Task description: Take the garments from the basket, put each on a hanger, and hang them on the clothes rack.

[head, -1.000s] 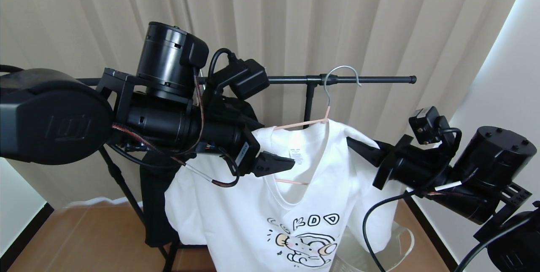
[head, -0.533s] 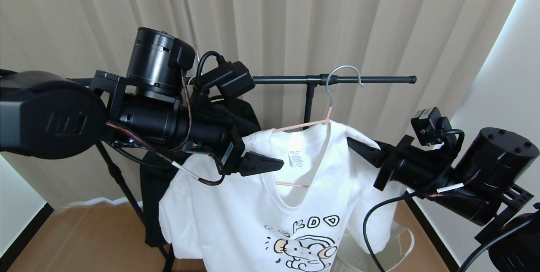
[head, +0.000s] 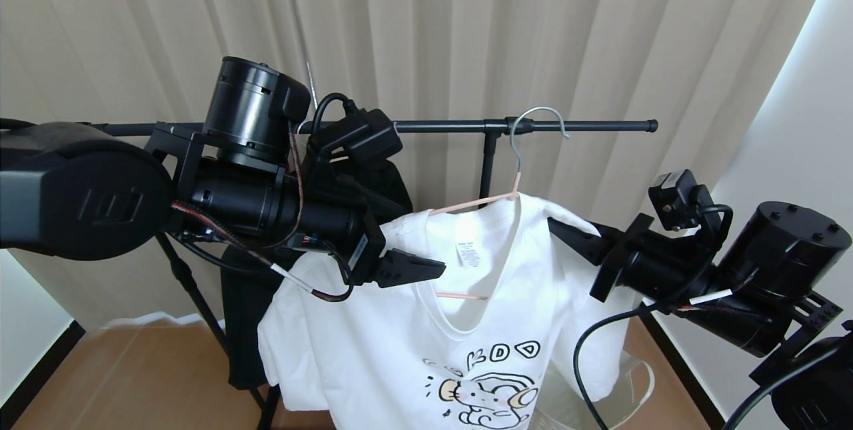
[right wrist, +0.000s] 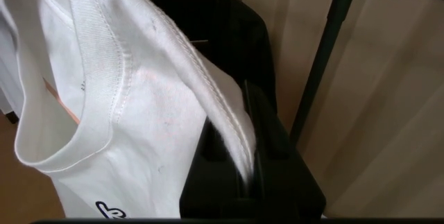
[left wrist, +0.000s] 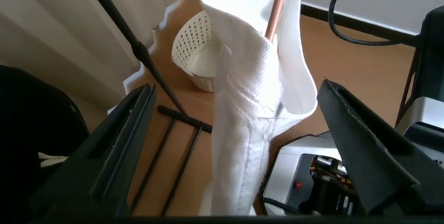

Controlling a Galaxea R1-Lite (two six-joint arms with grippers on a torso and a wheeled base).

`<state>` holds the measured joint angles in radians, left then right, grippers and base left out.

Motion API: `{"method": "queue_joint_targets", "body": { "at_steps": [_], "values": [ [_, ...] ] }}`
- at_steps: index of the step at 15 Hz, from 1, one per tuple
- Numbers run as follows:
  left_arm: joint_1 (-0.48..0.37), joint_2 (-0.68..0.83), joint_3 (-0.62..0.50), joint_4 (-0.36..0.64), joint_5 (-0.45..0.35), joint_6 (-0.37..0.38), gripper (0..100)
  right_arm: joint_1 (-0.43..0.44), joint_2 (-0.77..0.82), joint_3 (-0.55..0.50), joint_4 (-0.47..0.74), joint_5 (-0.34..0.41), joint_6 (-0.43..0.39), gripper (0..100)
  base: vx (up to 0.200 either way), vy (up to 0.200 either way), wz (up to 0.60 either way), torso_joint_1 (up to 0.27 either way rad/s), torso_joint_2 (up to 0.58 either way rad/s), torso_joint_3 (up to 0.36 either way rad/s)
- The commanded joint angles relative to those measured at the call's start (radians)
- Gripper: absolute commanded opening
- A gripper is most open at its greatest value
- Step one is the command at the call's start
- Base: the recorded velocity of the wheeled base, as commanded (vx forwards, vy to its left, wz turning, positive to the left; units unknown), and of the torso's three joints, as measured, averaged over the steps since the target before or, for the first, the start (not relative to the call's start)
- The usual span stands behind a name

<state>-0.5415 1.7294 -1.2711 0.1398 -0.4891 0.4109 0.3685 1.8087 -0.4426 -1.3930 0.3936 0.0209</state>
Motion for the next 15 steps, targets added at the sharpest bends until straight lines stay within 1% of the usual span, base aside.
{"method": "queue_joint_targets", "body": {
  "at_steps": [1, 4, 5, 10, 12, 13, 14, 15],
  "values": [
    [0.000, 0.003, 0.001, 0.000, 0.001, -0.001, 100, 0.006, 0.000, -0.001, 0.000, 0.001, 0.001, 0, 0.000, 0.000, 0.00, 0.000, 0.00, 0.000],
    [0.000, 0.007, 0.002, 0.000, 0.004, -0.001, 100, 0.009, 0.000, -0.001, -0.001, 0.001, 0.001, 0, 0.000, 0.000, 0.00, 0.000, 0.00, 0.000],
    [0.000, 0.007, 0.004, 0.000, 0.004, 0.000, 0, 0.009, 0.000, -0.001, -0.001, -0.001, 0.001, 0, 0.000, 0.000, 0.00, 0.000, 0.00, 0.000],
    [0.000, 0.006, 0.004, 0.000, 0.004, 0.002, 0, 0.009, -0.005, -0.002, -0.001, -0.001, 0.001, 0, 0.000, 0.000, 0.00, 0.000, 0.00, 0.000],
    [0.003, 0.003, 0.004, 0.000, 0.004, 0.000, 0, 0.010, -0.006, -0.001, -0.001, -0.004, -0.012, 0, 0.000, 0.000, 0.00, 0.000, 0.00, 0.000],
    [0.005, 0.001, 0.006, 0.000, 0.004, -0.001, 0, 0.010, -0.009, 0.002, -0.003, -0.004, -0.033, 0, 0.000, 0.000, 0.00, 0.000, 0.00, 0.000],
    [0.008, 0.001, 0.013, -0.002, 0.004, -0.001, 0, 0.009, -0.020, 0.016, 0.003, -0.002, -0.082, 0, 0.000, 0.000, 0.00, 0.000, 0.00, 0.000],
    [0.008, -0.004, 0.015, -0.002, 0.004, -0.001, 0, 0.009, -0.023, 0.016, 0.012, -0.004, -0.102, 0, 0.000, 0.000, 0.00, 0.000, 0.00, 0.000]
  ]
}}
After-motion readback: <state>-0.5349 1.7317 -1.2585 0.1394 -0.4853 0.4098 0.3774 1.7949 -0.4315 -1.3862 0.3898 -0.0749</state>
